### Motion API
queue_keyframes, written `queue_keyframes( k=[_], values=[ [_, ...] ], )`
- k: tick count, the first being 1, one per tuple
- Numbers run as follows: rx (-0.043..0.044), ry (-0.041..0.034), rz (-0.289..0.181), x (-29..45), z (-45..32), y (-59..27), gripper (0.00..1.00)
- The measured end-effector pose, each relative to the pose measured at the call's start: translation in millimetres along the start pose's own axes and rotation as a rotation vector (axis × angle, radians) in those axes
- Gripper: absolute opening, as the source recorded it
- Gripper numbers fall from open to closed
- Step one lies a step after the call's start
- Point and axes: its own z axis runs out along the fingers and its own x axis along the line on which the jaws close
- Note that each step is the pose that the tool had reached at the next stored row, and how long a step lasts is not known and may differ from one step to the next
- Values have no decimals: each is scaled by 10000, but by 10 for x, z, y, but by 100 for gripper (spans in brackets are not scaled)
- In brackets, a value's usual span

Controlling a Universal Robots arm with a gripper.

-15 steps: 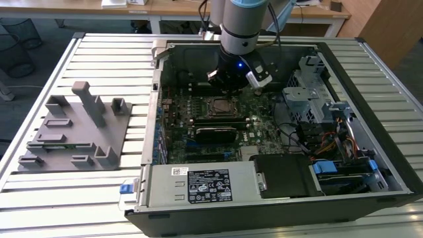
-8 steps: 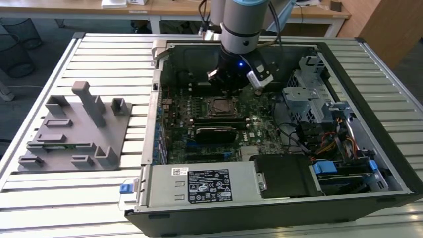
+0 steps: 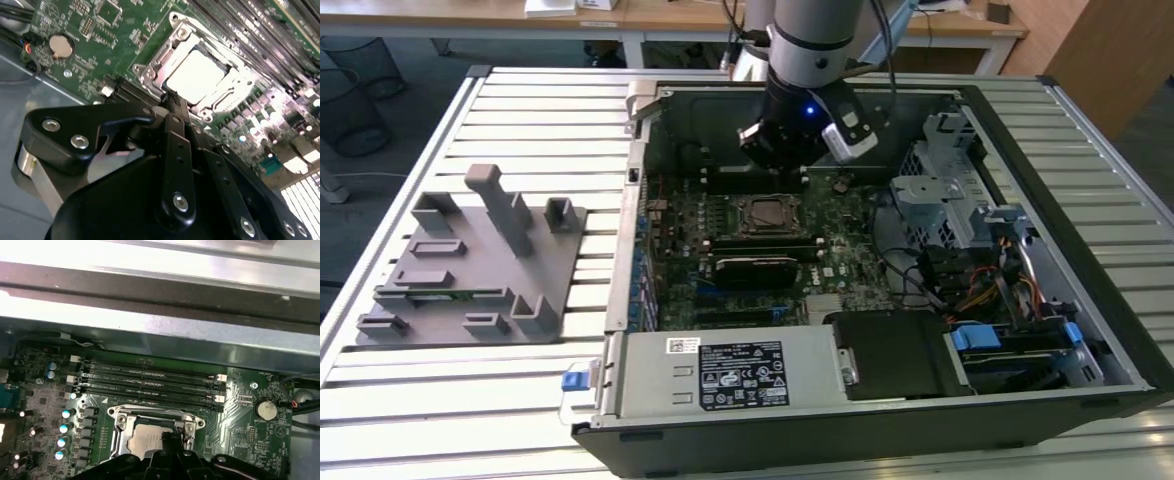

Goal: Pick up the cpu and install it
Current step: 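Install the second cpu locking lever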

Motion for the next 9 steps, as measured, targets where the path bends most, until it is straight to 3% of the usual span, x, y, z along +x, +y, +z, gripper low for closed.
queue_keyframes(
  k=[9],
  values=[
    [-6, 30, 4, 15, -14, -132, 11]
  ],
)
